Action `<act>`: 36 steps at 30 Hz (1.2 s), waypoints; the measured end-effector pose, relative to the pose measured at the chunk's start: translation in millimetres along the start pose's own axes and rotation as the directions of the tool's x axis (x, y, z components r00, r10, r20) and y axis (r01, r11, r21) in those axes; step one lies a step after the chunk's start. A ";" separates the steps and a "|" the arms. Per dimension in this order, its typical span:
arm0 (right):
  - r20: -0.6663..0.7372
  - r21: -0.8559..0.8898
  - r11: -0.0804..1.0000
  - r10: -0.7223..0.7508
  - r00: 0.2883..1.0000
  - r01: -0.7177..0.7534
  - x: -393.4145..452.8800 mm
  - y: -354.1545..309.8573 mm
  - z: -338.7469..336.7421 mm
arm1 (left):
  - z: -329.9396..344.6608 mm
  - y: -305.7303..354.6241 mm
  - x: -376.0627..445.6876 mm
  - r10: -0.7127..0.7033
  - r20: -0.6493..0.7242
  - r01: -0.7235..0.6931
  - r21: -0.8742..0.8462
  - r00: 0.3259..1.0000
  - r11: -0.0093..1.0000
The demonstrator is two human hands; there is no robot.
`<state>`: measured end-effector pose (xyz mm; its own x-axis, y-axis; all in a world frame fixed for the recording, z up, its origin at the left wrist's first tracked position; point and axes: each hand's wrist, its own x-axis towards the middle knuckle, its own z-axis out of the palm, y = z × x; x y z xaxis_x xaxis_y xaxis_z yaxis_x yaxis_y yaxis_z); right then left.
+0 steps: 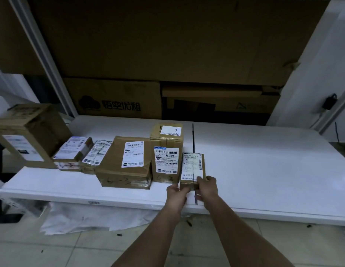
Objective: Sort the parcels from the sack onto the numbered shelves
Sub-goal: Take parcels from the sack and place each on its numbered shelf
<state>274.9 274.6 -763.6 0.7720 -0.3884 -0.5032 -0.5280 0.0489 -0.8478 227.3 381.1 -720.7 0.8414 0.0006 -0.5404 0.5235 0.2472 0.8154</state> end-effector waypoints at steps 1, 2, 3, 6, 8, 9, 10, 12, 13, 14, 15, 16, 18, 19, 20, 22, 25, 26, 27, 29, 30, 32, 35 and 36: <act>0.000 0.006 1.000 0.009 1.000 -0.009 1.0 -0.6 1.1 | 0.0 -0.3 0.5 -0.003 -0.001 0.003 -0.006 1.000 1.000; 0.001 0.015 1.000 0.015 1.000 -0.015 1.9 -1.2 2.0 | 0.1 -0.4 0.9 -0.003 0.005 0.003 0.002 1.000 1.000; 0.009 0.027 0.999 0.020 1.000 -0.020 3.6 -1.1 3.1 | -0.4 -1.9 2.3 -0.004 0.013 0.004 0.010 1.000 1.000; 0.021 0.032 0.999 0.018 1.000 -0.019 9.4 0.4 6.0 | -3.9 -10.2 12.0 -0.019 0.023 0.017 0.069 1.000 0.997; 0.020 0.028 0.999 0.015 1.000 -0.015 11.5 1.1 7.3 | -5.3 -12.6 16.5 -0.041 0.027 0.038 0.097 0.999 0.994; 0.021 0.025 1.000 0.009 1.000 -0.010 12.2 1.1 7.6 | -6.1 -12.9 17.8 -0.061 0.028 0.058 0.098 0.998 0.994; 0.024 0.020 1.000 0.004 1.000 -0.005 13.2 1.0 7.9 | -6.6 -12.8 18.7 -0.070 0.030 0.066 0.097 0.997 0.993; 0.031 0.013 1.000 -0.005 1.000 0.005 15.7 0.7 8.2 | -7.4 -10.5 17.9 -0.075 0.031 0.072 0.096 0.997 0.993; 0.034 0.012 1.000 -0.007 0.999 0.007 16.7 0.5 8.3 | -7.8 -10.0 18.4 -0.077 0.035 0.073 0.102 0.996 0.992; 0.035 0.013 1.000 -0.006 0.999 0.005 17.6 0.0 8.2 | -7.7 -10.2 19.4 -0.080 0.042 0.075 0.106 0.996 0.992; 0.033 0.013 1.000 -0.003 0.999 0.003 18.9 -0.9 8.2 | -7.1 -9.5 19.0 -0.083 0.044 0.078 0.110 0.996 0.991; 0.032 0.016 1.000 -0.001 0.999 0.001 20.1 -1.5 8.3 | -6.6 -8.6 18.5 -0.082 0.045 0.076 0.115 0.996 0.990; 0.029 0.020 1.000 0.003 1.000 -0.004 19.8 -3.6 8.6 | -5.0 -7.8 19.2 -0.080 0.047 0.074 0.122 0.996 0.990; 0.028 0.018 1.000 0.000 1.000 -0.001 18.9 -4.9 8.7 | -4.1 -7.4 19.7 -0.077 0.048 0.070 0.123 0.996 0.990; 0.024 0.018 1.000 -0.006 1.000 0.006 18.8 -5.5 8.9 | -3.7 -7.3 20.0 -0.077 0.048 0.071 0.126 0.996 0.989; 0.020 0.011 1.000 -0.012 1.000 0.012 18.2 -7.2 8.7 | -2.9 -8.0 22.4 -0.080 0.046 0.073 0.127 0.996 0.989; 0.036 0.010 1.000 -0.011 0.999 0.011 18.1 -9.2 8.3 | -4.5 -7.4 22.0 -0.075 0.041 0.069 0.142 0.996 0.988; 0.045 -0.001 1.000 -0.006 0.999 0.006 18.6 -9.2 8.0 | -4.9 -8.2 22.3 -0.077 0.032 0.071 0.156 0.997 0.985; 0.052 -0.010 1.000 -0.006 0.999 0.007 18.3 -9.0 7.4 | -5.2 -7.7 21.1 -0.084 0.027 0.078 0.174 0.996 0.982; 0.052 -0.007 1.000 -0.015 0.999 0.016 16.3 -8.7 4.1 | -6.0 -8.2 20.6 -0.075 0.001 0.073 0.223 0.997 0.972; 0.035 0.000 1.000 -0.022 0.999 0.022 15.1 -8.8 1.7 | -6.0 -7.7 19.3 -0.059 -0.022 0.062 0.251 0.998 0.966; -0.017 -0.025 1.000 0.002 1.000 -0.002 8.5 -8.4 -4.4 | -8.7 -6.3 18.0 -0.063 -0.093 0.089 0.307 0.994 0.948; -0.105 -0.102 0.991 0.075 0.992 -0.086 -10.7 -4.2 -20.9 | -12.9 2.4 -1.2 -0.126 -0.105 0.158 0.410 0.987 0.898; -0.104 -0.139 0.983 0.109 0.989 -0.123 -19.9 -8.4 -28.0 | -13.2 9.7 -12.5 -0.163 -0.112 0.195 0.417 0.980 0.888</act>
<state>254.1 256.1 -741.7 0.6690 -0.4739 -0.5726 -0.6629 -0.0320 -0.7480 220.1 396.3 -708.8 0.7244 0.0691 -0.6859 0.6850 -0.1849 0.7047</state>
